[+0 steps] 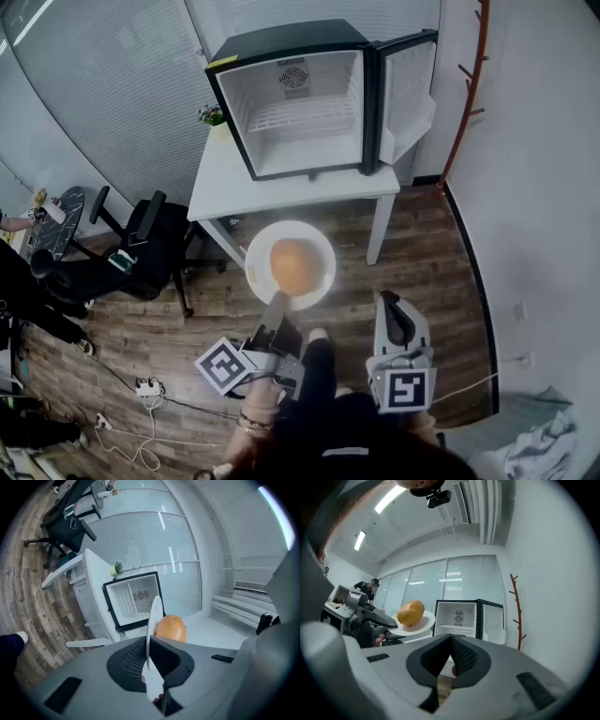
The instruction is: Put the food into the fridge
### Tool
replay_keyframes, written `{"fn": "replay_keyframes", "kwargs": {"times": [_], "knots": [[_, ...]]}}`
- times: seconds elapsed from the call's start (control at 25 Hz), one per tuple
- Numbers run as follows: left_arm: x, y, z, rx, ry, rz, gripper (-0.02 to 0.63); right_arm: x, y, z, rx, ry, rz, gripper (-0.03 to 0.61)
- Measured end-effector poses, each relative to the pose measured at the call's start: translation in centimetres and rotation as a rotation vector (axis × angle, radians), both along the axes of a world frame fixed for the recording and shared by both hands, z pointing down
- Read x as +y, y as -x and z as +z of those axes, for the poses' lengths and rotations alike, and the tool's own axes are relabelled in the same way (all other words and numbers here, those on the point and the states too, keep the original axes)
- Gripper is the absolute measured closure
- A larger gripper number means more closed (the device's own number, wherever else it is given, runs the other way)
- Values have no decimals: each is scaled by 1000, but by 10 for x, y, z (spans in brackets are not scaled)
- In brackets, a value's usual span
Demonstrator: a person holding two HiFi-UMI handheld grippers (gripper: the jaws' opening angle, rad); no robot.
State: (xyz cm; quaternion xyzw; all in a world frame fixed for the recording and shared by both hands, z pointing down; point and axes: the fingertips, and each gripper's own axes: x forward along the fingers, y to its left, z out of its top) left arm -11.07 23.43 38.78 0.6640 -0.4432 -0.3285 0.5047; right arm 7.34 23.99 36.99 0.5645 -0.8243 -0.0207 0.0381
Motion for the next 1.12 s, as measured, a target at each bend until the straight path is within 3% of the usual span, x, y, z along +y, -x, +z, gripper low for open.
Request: {"fn": "replay_keyframes", "kwargs": {"times": [0.4, 1.12], "knots": [[-33, 0, 8, 38, 45, -1, 601, -36, 0, 4, 10, 5, 9, 578], [-109, -3, 2, 39, 71, 28, 601, -113, 6, -5, 10, 21, 32, 577]]}}
